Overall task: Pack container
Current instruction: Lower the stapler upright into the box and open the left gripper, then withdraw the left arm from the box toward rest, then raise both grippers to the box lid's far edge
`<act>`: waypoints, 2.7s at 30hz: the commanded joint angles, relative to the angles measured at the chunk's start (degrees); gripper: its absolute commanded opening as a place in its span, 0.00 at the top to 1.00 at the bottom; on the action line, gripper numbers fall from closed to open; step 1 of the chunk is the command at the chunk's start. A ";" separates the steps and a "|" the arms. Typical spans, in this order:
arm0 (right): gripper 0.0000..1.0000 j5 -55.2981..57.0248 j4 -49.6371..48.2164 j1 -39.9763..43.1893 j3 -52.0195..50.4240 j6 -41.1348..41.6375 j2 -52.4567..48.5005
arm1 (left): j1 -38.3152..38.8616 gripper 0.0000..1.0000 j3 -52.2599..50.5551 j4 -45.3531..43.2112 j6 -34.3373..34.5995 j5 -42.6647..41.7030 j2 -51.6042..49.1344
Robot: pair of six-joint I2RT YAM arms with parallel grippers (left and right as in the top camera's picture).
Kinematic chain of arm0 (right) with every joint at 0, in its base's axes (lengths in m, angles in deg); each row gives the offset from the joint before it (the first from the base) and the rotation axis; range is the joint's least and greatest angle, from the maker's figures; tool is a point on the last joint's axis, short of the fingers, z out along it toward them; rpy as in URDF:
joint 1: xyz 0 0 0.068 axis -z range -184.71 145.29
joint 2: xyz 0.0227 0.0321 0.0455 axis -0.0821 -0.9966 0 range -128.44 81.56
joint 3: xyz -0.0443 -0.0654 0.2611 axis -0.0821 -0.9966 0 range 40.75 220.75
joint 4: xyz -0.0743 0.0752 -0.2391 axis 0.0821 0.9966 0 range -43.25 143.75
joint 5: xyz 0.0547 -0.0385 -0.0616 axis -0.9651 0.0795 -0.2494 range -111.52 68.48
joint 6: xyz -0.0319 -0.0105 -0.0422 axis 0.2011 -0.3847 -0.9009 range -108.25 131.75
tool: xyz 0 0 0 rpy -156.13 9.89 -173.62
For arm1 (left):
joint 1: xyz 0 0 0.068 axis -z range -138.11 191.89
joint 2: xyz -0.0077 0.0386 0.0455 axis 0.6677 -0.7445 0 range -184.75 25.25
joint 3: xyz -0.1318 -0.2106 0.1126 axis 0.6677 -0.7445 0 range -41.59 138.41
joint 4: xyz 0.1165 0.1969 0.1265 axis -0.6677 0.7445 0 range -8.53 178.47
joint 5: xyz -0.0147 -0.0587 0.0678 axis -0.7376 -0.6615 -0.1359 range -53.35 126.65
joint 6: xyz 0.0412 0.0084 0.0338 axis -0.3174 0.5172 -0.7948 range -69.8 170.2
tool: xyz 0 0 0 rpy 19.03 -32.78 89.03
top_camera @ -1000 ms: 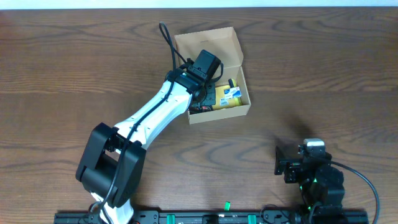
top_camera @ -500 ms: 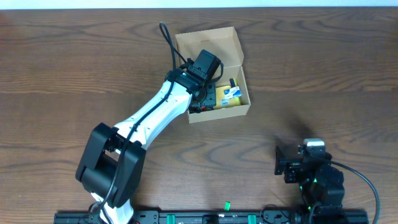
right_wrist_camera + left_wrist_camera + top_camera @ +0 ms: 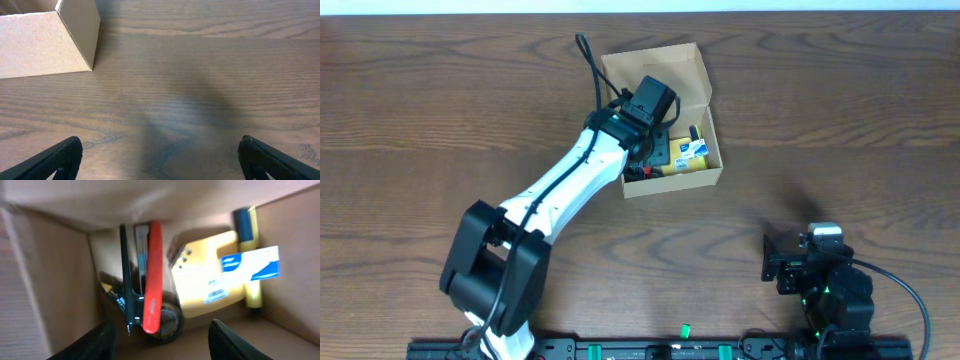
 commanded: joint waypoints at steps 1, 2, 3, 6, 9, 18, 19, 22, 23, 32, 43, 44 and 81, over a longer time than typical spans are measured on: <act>0.01 -0.22 0.61 0.26 -0.13 -1.03 0.37 | -0.20 0.40 4.20 -0.17 -0.81 3.89 5.46; 0.01 -0.22 0.61 0.26 -0.13 -1.05 0.37 | -0.20 0.40 4.85 -0.17 -0.85 4.94 6.49; 0.01 -0.22 0.61 0.26 -0.13 -1.03 0.37 | -0.20 0.40 5.70 -0.13 -0.79 7.08 8.39; 0.01 -0.22 0.61 0.26 -0.13 -1.05 0.37 | -0.20 0.35 6.01 0.17 0.66 14.25 13.55; 0.01 -0.22 0.61 0.26 -0.13 -1.05 0.37 | -0.20 0.30 5.97 0.98 2.29 21.88 18.36; 0.01 -0.22 0.61 0.26 -0.13 -1.05 0.37 | -2.25 0.11 5.97 15.56 8.33 32.46 29.83; 0.01 -0.22 0.61 0.26 -0.13 -1.05 0.37 | -2.58 0.02 5.97 17.11 8.31 32.52 30.47; 0.01 -0.22 0.61 0.26 -0.13 -1.05 0.37 | -3.61 0.04 5.99 23.02 8.22 33.14 32.26; 0.01 -0.22 0.61 0.26 -0.13 -1.03 0.37 | -3.74 0.05 5.99 24.59 8.24 34.01 32.57; 0.01 -0.22 0.61 0.26 -0.13 -1.03 0.37 | -3.74 0.05 5.97 26.86 8.24 43.19 32.87; 0.01 -0.22 0.61 0.26 -0.13 -1.05 0.37 | -4.26 0.05 5.99 38.01 3.39 40.33 36.02; 0.01 -0.22 0.61 0.26 -0.13 -1.05 0.37 | -5.81 0.05 5.97 42.36 6.23 41.53 38.88; 0.68 -7.28 -18.93 0.28 45.38 12.09 -73.70 | -28.81 0.24 -17.46 -6.12 16.98 -6.16 29.70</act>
